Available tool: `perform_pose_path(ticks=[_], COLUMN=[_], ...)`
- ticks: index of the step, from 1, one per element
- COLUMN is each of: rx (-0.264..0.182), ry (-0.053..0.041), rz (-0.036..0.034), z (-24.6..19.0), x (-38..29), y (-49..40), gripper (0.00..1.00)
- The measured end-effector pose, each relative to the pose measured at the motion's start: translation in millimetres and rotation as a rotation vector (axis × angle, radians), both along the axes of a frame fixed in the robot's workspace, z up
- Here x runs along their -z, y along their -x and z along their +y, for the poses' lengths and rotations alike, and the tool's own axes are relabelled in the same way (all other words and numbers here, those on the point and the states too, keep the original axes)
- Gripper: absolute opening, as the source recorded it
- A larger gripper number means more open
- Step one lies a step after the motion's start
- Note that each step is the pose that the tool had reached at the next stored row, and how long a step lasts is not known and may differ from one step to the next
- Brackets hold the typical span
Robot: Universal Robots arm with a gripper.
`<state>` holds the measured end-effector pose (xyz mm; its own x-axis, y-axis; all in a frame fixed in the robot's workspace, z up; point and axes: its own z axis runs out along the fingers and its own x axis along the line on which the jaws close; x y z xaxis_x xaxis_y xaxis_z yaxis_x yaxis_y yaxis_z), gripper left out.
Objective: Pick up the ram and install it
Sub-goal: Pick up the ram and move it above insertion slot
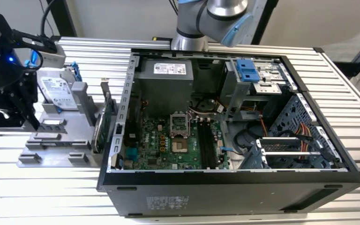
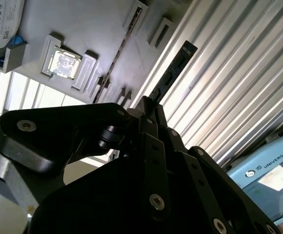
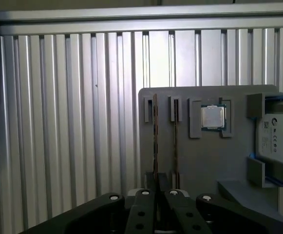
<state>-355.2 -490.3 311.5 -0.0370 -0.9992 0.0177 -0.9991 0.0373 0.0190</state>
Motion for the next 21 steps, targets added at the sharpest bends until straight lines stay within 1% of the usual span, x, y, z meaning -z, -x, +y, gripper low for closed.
perform_pose_path(ticks=[12, 21], rx=[0.000, 0.000], ry=[0.0000, -0.0001], rz=[-0.0002, -0.0005], z=[0.0, 0.0], x=[-7.2, -14.5], y=[0.0, 0.0], gripper=[0.00, 0.00])
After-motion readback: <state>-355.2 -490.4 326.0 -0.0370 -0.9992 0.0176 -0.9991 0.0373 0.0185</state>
